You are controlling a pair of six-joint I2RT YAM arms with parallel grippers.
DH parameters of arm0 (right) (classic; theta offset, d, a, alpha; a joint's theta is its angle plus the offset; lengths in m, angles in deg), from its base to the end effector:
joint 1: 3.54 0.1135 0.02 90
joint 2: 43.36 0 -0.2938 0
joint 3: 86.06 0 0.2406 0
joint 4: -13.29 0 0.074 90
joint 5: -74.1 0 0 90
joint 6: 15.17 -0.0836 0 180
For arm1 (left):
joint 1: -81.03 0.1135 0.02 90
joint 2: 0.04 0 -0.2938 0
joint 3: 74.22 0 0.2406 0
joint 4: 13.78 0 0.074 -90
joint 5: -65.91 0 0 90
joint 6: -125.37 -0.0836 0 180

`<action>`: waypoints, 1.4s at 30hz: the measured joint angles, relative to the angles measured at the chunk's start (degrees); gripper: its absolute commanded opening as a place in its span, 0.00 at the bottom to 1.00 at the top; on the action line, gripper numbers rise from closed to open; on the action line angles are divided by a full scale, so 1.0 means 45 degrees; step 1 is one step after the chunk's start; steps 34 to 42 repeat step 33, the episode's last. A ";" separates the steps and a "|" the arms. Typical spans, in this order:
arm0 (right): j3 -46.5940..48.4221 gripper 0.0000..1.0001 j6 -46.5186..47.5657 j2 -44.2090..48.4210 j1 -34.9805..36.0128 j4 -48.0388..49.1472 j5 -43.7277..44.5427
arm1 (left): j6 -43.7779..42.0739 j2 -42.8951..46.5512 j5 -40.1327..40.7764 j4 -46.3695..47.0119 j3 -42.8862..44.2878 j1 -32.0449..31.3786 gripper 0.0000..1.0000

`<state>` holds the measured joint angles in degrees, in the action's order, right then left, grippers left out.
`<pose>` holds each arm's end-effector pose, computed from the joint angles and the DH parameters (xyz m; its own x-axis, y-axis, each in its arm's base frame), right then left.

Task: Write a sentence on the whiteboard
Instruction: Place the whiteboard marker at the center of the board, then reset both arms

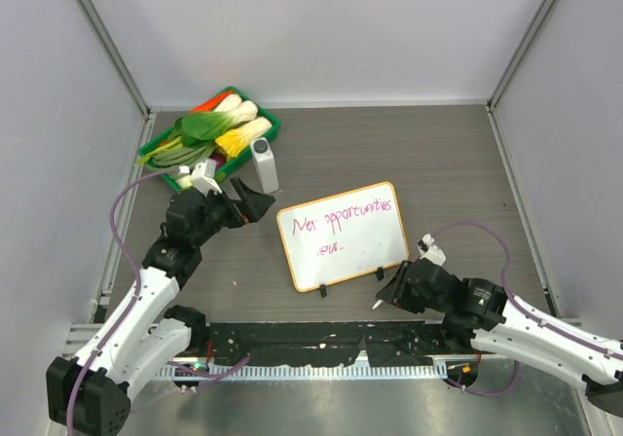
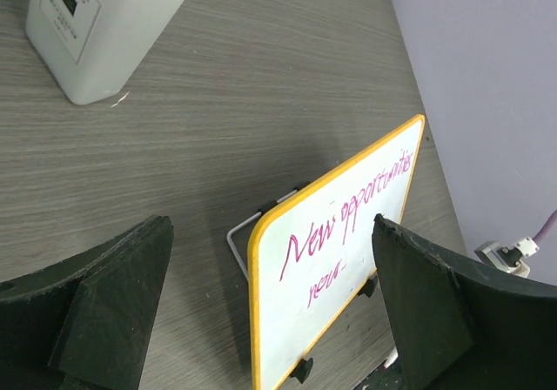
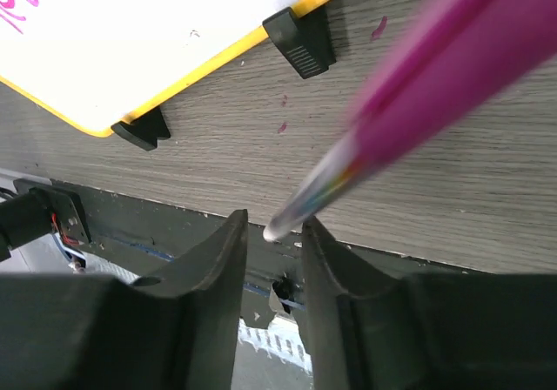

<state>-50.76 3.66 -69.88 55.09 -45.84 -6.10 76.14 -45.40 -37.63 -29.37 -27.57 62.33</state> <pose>0.0614 0.0734 0.1610 -0.8722 0.3611 -0.3300 0.1260 0.8177 0.5616 0.1875 -0.0841 0.2896 -0.5211 -0.4939 -0.6961 0.2460 0.6940 -0.6766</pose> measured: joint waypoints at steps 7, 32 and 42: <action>0.0185 0.67 -0.0180 -0.0636 0.0000 -0.0044 -0.0063 | 0.0194 -0.0913 0.0262 -0.0617 0.0554 0.0000 1.00; 0.4444 1.00 0.8976 -0.5119 -0.1409 0.6839 0.2628 | -0.0831 -0.1666 0.2001 -0.3147 0.2089 0.0000 1.00; 0.4459 0.99 0.9282 -0.5144 -0.1982 0.7096 0.2584 | -0.0908 -0.1666 0.2089 -0.3147 0.2089 0.0000 0.99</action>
